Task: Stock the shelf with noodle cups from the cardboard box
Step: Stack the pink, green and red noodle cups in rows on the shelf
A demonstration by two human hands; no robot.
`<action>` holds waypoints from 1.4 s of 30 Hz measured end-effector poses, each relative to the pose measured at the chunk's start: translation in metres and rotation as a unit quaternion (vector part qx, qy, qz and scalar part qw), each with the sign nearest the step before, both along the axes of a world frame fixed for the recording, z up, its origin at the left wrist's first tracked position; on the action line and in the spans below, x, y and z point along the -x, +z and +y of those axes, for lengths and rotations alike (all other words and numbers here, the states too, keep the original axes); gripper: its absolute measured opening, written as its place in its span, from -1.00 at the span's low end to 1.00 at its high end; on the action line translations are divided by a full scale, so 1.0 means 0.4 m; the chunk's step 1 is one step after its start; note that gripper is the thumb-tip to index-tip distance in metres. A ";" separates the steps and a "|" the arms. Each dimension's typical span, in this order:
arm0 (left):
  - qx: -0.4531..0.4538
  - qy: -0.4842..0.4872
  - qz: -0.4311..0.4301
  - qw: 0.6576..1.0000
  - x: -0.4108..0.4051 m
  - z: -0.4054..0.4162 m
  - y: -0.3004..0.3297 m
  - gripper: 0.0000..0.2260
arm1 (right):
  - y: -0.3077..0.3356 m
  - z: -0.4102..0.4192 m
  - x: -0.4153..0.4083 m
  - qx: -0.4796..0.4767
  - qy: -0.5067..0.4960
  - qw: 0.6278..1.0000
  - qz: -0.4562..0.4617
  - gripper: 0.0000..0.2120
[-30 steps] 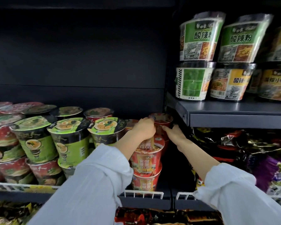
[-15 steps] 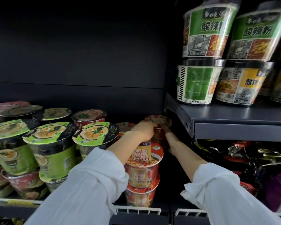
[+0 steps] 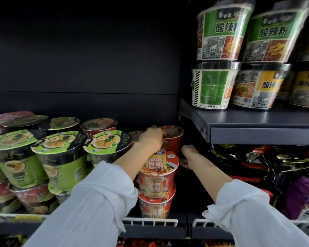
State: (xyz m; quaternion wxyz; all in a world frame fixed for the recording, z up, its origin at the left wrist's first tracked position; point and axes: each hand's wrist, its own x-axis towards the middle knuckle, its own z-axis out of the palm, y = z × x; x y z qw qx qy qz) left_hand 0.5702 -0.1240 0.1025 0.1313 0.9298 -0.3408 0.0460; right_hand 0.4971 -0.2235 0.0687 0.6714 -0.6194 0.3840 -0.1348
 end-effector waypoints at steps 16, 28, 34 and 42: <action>-0.108 -0.082 -0.200 0.970 0.068 -0.013 0.019 -0.76 | -0.024 -0.008 0.023 0.104 0.111 0.982 0.113 -0.85; -0.065 -0.045 -0.138 0.987 0.077 0.004 0.024 -0.76 | -0.041 -0.019 0.096 0.518 0.306 0.753 0.266 -0.68; -0.078 -0.058 -0.182 0.978 0.071 -0.010 0.007 -0.72 | -0.088 -0.029 0.079 0.558 0.308 0.735 0.233 -0.60; -0.094 -0.045 -0.212 0.972 0.075 -0.020 0.014 -0.76 | -0.067 0.024 0.068 0.646 0.216 0.704 0.201 -0.66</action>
